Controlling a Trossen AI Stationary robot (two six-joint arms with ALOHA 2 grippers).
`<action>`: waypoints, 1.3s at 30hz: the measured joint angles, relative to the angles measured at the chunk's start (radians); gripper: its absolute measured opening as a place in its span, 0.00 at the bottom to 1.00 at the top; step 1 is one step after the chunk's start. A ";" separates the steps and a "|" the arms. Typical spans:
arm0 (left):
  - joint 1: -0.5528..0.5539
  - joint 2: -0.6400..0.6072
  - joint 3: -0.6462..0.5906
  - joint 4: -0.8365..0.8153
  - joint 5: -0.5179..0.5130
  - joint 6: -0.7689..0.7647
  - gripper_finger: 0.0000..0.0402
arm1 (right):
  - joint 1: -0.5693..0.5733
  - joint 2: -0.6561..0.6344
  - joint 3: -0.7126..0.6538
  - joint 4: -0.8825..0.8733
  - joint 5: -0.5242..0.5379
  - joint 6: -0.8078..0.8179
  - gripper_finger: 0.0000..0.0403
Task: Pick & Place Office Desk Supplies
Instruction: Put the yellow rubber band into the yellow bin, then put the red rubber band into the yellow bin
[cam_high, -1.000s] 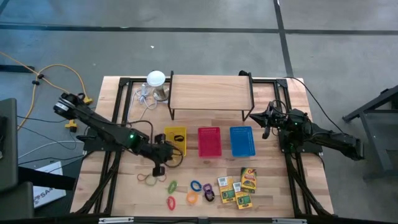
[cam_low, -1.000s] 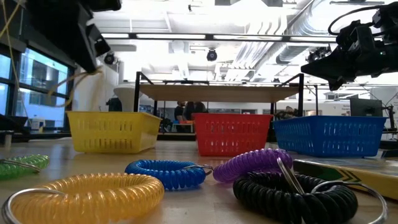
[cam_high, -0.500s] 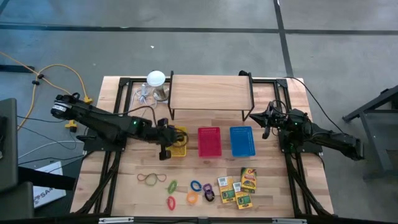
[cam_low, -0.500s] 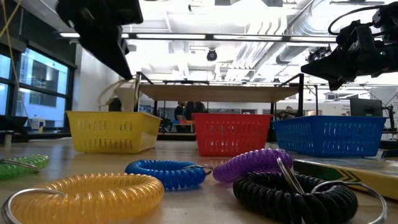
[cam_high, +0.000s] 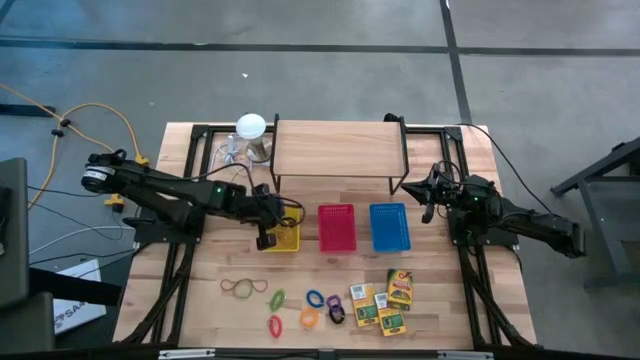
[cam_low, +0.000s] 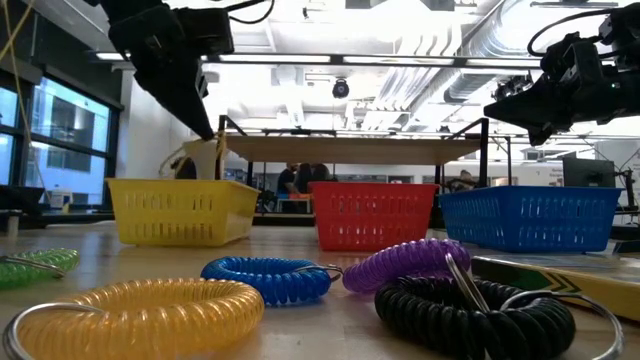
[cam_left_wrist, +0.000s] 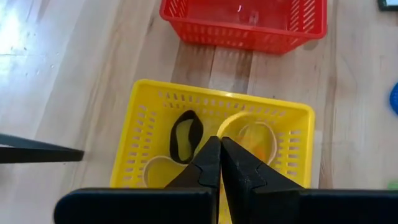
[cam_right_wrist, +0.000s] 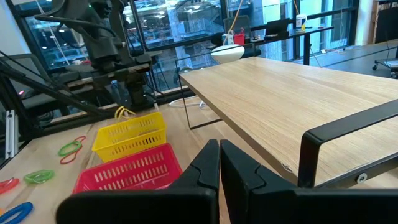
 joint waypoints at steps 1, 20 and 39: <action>0.000 0.000 0.000 -0.003 0.000 -0.001 0.00 | 0.000 0.000 0.000 0.000 0.000 0.000 0.00; 0.000 0.000 0.000 -0.009 0.001 0.000 0.13 | 0.000 0.000 0.000 0.000 0.000 0.000 0.00; 0.000 0.000 0.000 -0.009 0.001 0.000 0.19 | 0.000 0.000 0.000 0.000 0.000 0.000 0.00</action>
